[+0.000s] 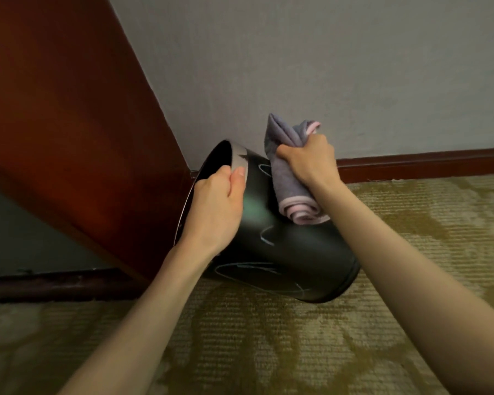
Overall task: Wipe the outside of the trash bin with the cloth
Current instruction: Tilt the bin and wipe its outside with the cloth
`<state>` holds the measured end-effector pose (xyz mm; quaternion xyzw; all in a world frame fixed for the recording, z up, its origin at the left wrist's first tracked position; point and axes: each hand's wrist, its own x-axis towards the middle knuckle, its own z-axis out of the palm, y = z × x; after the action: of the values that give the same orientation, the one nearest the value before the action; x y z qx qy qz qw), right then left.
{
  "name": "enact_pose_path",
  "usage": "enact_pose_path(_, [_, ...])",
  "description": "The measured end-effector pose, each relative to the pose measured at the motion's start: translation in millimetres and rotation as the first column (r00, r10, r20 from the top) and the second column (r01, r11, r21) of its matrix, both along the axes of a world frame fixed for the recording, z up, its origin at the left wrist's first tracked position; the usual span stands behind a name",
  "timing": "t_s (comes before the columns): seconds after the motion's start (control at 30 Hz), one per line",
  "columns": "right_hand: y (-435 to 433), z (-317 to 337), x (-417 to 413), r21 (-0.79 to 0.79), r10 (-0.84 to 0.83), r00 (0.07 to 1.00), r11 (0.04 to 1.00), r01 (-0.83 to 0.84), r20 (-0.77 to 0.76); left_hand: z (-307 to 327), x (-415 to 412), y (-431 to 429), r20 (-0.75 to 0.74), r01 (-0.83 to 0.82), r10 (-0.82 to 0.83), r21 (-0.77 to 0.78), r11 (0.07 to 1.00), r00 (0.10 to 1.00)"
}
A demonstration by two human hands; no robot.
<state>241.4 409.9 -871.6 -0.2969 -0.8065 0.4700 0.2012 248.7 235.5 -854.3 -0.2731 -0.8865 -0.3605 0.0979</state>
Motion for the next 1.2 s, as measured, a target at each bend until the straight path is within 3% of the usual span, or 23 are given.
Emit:
enact_pose_path(0.27, [39.8,-3.7,-27.0,-0.058,0.170,0.963,0.985,-0.162,0.209,-1.6,18.3,1.9,0.006,0.118,-0.118,0.044,0.992,0.993])
enact_pose_path(0.4, [46.0,-6.6,-24.9,-0.082,0.177,0.950,0.983,-0.161,0.257,-1.6,23.4,7.5,0.014,0.144,-0.145,0.045,0.989,0.989])
enact_pose_path(0.83, [5.9,-0.3,24.7,0.005,-0.046,0.998,0.999,0.046,-0.038,3.6,12.7,15.1,0.157,0.107,-0.122,0.099,0.989,0.980])
enact_pose_path(1.2, [-58.9,-8.6,75.4,-0.046,-0.197,0.910,0.980,0.194,-0.365,11.7,-2.2,33.7,0.278,0.060,-0.102,0.154,0.986,0.955])
